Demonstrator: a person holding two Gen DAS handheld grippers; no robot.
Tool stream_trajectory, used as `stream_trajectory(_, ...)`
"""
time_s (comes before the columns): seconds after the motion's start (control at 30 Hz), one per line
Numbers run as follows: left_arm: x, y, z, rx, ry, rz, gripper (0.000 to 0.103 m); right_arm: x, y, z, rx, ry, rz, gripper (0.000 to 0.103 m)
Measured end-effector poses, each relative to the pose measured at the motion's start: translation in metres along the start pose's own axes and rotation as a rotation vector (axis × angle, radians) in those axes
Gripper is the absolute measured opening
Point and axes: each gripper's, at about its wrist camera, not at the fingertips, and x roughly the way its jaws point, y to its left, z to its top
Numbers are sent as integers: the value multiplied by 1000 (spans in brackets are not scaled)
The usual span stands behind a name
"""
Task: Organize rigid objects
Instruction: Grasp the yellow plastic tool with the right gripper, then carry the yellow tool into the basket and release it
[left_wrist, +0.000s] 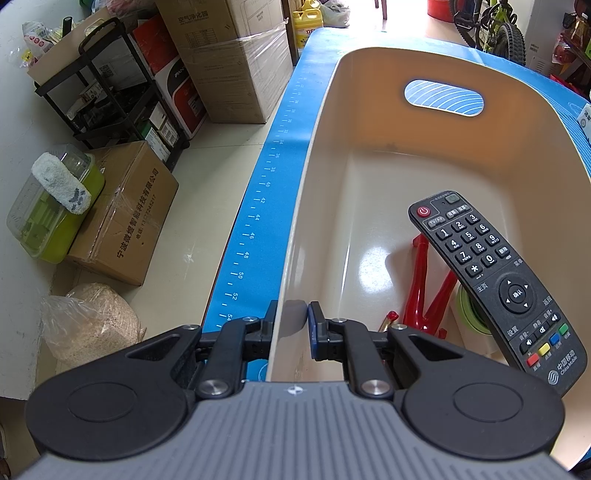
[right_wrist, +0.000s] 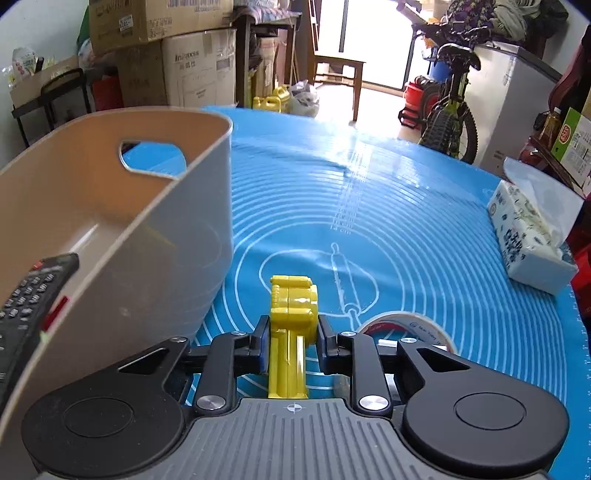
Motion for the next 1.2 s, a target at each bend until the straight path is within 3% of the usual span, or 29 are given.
stream_trajectory(0.43, 0, 0, -1, 2, 0, 1, 17, -75, -13, 28, 132, -192, 5, 33)
stream_trajectory(0.67, 0, -1, -2, 3, 0, 5, 17, -104, 1, 39, 145, -288, 65, 33)
stream_trajectory(1.0, 0, 0, -1, 5, 0, 8, 17, -104, 63, 39, 55, -266, 213, 33)
stream_trajectory(1.2, 0, 0, -1, 5, 0, 8, 17, -91, 95, 32, 7, -184, 293, 33)
